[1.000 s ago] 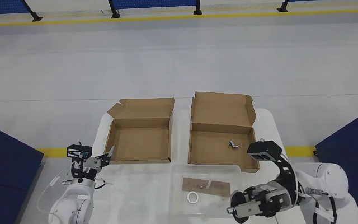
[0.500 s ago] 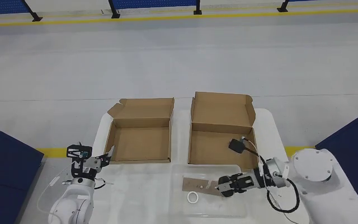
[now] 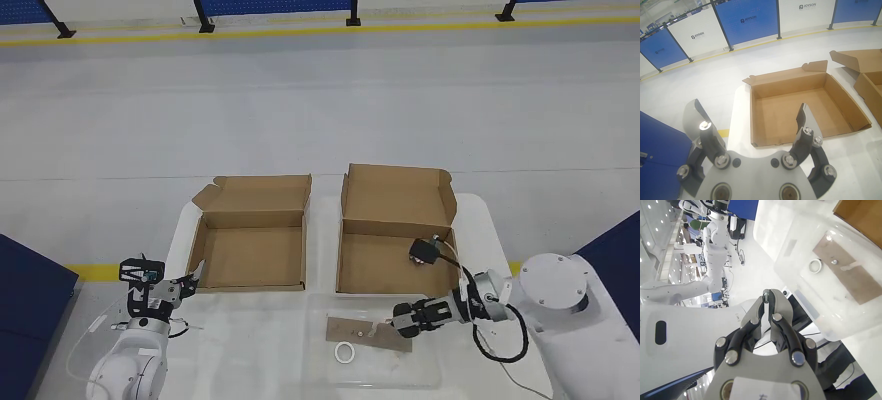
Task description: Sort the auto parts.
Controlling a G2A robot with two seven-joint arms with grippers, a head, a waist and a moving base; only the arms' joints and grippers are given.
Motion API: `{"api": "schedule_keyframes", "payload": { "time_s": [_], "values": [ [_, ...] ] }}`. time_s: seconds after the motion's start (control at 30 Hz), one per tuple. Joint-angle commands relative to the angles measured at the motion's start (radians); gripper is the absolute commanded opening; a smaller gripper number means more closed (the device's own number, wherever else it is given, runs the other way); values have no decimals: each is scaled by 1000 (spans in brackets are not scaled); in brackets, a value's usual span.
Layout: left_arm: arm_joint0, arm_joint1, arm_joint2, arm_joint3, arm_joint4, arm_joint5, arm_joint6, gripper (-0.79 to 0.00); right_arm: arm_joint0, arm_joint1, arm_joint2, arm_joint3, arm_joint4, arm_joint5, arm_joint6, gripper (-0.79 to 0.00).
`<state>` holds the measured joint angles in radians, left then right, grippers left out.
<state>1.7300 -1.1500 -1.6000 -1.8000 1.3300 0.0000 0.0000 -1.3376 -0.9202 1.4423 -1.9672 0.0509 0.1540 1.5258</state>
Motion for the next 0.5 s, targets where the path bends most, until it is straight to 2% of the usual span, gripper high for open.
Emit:
{"api": "schedule_keyframes", "payload": {
  "time_s": [0.0,0.2,0.47],
  "values": [
    [0,0,0,0,0,0,0,0,17,1,-22,8,-48,5,-15,-785],
    [0,0,0,0,0,0,0,0,208,-6,-165,123,-235,39,-21,-785],
    [0,0,0,0,0,0,0,0,482,-54,-425,328,-387,81,-43,-785]
  ]
}}
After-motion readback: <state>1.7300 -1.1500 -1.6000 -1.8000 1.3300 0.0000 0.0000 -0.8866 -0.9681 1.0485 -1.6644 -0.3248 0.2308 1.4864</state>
